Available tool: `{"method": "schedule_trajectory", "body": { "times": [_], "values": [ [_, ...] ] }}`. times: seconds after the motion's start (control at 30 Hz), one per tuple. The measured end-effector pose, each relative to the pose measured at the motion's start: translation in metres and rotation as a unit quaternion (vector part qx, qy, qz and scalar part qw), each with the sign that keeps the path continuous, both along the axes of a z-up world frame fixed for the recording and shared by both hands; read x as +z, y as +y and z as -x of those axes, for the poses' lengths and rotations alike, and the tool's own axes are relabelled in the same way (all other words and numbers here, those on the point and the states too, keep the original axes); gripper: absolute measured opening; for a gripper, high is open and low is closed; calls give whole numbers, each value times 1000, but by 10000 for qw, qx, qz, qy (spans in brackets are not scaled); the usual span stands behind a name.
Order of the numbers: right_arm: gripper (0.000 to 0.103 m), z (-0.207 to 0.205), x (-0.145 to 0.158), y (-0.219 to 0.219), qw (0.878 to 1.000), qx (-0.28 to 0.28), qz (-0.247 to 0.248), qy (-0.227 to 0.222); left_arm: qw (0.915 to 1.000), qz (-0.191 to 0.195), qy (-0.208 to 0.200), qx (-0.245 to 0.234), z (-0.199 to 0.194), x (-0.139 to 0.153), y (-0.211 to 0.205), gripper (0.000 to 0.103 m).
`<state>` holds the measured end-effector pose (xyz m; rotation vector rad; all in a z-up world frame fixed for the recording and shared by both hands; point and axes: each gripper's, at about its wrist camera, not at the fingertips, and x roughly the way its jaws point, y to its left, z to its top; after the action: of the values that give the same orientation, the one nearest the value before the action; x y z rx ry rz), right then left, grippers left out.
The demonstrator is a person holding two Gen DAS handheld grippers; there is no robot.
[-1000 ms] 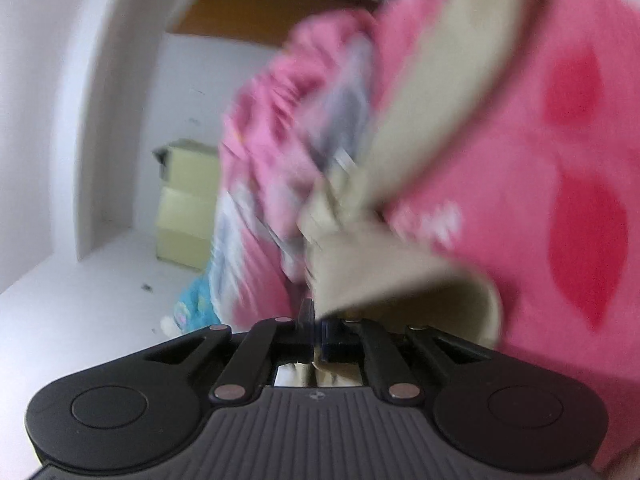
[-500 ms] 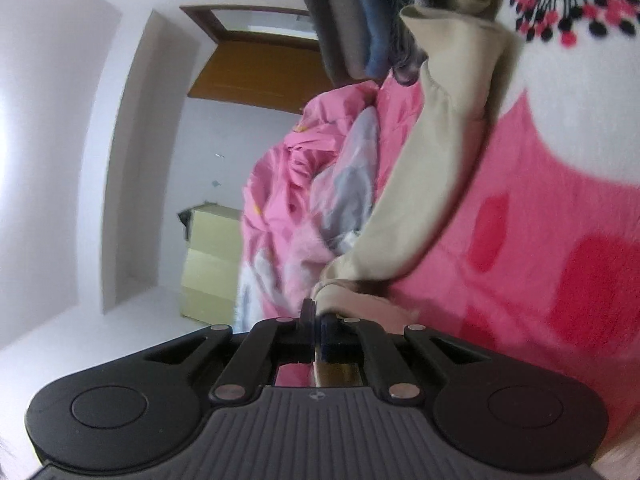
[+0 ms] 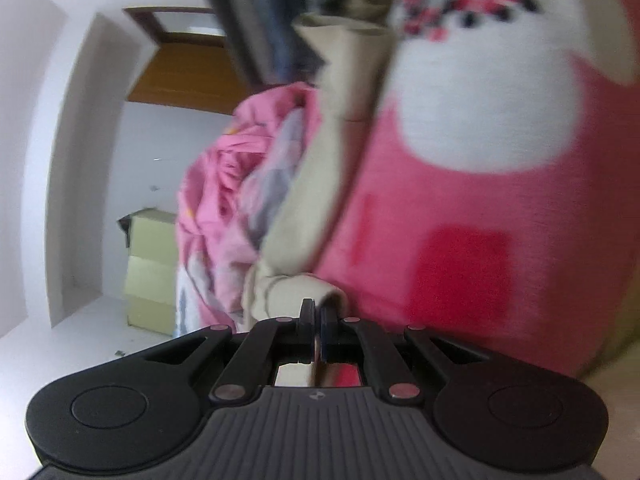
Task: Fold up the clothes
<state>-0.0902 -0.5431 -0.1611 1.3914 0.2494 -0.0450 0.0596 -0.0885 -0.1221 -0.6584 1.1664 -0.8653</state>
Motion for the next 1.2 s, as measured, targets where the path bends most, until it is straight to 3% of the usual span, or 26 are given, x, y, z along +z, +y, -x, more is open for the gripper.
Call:
{"method": "schedule_trajectory", "body": {
  "times": [0.1,0.17,0.23,0.4,0.5,0.57,0.63,0.67,0.73,0.83,0.97,1.03,1.1,1.2],
  "values": [
    [4,16,3,-4,9995,-116,210,210,9998,-65,-145,-73,3,5,3,19],
    [4,29,7,-8,9981,-234,387,418,9994,-144,-303,-110,8,11,12,29],
    [4,42,11,-11,9965,-382,471,570,9975,-296,-634,-10,14,23,23,38],
    [4,61,34,-17,9909,-753,803,775,9851,-647,-1596,5,14,57,31,40],
    [4,40,68,-16,9886,-600,1233,616,9718,-860,-2193,-98,11,75,28,44],
    [4,7,102,-6,9820,-218,1811,497,9606,-1021,-2558,-378,3,81,7,45],
    [5,-28,136,10,9672,237,2504,368,9504,-1146,-2807,-693,-5,78,-14,45],
    [7,-54,153,29,9525,550,2980,300,9448,-1206,-2925,-851,-8,75,-24,45],
    [15,-106,187,69,9133,1168,3900,161,9358,-1354,-3048,-1141,-15,62,-40,45],
    [45,-178,211,137,8293,1987,5222,-7,9277,-1467,-3106,-1465,-23,38,-53,45],
    [50,-258,201,212,7024,2396,6700,-153,9226,-1107,-3322,-1619,-27,27,-46,47],
    [50,-296,185,244,6518,2622,7115,-108,9256,-870,-3327,-1584,-30,21,-40,47],
    [50,-340,163,270,5835,2909,7582,72,9293,-623,-3289,-1558,-33,15,-35,49],
    [51,-392,121,300,4609,3419,8178,422,9365,-233,-3140,-1541,-39,9,-27,54]
  ]
}}
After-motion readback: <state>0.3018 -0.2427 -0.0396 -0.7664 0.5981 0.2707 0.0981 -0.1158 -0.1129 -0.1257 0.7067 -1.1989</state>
